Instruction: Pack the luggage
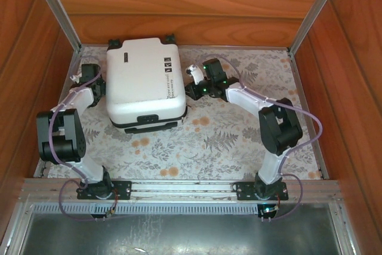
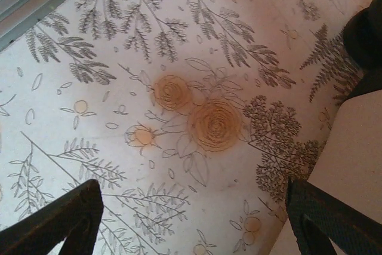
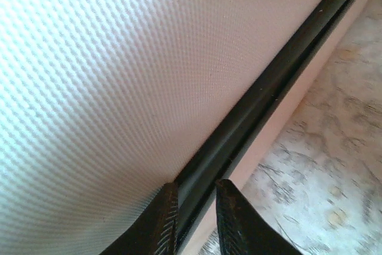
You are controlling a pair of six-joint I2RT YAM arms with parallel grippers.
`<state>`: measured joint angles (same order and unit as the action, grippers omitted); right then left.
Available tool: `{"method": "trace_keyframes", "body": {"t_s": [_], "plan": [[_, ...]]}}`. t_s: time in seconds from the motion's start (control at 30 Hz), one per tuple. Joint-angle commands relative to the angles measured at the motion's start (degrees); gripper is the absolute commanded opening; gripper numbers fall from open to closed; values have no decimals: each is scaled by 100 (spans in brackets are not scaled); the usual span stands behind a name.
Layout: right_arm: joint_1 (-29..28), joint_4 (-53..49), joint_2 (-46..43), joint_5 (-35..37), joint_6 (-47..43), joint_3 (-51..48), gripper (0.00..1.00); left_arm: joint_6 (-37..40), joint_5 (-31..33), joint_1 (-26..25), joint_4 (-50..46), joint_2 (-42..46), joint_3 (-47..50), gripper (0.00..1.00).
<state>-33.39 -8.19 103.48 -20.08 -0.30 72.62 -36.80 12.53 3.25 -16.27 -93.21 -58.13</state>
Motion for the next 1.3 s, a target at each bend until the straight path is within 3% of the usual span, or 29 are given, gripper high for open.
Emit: {"method": "trace_keyframes", "body": {"t_s": [0.0, 0.1, 0.2, 0.3, 0.4, 0.47, 0.6, 0.7, 0.77, 0.9, 1.0, 1.13, 1.27], "plan": [[-933, 821, -326, 8, 284, -285, 25, 295, -1695, -1221, -152, -49, 92, 84], [-924, 875, -773, 748, 487, -613, 26, 168, -1591, -1399, 148, 123, 296, 84], [-923, 1038, -1224, 880, 583, -886, 27, 146, -1668, -1491, 389, 112, 250, 84], [-915, 842, -1366, 1061, 655, -912, 27, 172, -1864, -1532, 414, -161, -163, 84], [-915, 545, -1582, 1710, 852, -968, 29, 297, -1869, -1559, 401, -381, -684, 84], [-841, 21, -1827, 2237, 1321, -907, 30, 424, -1506, -1556, 251, -316, -962, 84], [-561, -789, -2472, 2620, 1656, -916, 33, 839, -427, -1503, -233, 317, -1161, 89], [-450, -1253, -3091, 3059, 1581, -1084, 37, 1033, 551, -1439, -618, 1274, -936, 93], [-335, -1560, -3479, 3141, 1593, -1214, 40, 931, 971, -1434, -856, 2218, -575, 90], [-131, -1828, -4170, 2986, 1831, -1552, 45, -140, 553, -1564, -1584, 4153, 319, 83], [-6, -1904, -4565, 2852, 2042, -1803, 50, -1342, 83, -2000, -2403, 5421, 944, 78], [114, -1872, -4691, 2583, 2234, -1995, 56, -2919, -136, -3098, -3058, 6409, 1635, 70], [131, -1785, -4486, 2259, 2280, -2000, 58, -4226, 97, -4401, -2989, 6470, 2110, 69]]}}
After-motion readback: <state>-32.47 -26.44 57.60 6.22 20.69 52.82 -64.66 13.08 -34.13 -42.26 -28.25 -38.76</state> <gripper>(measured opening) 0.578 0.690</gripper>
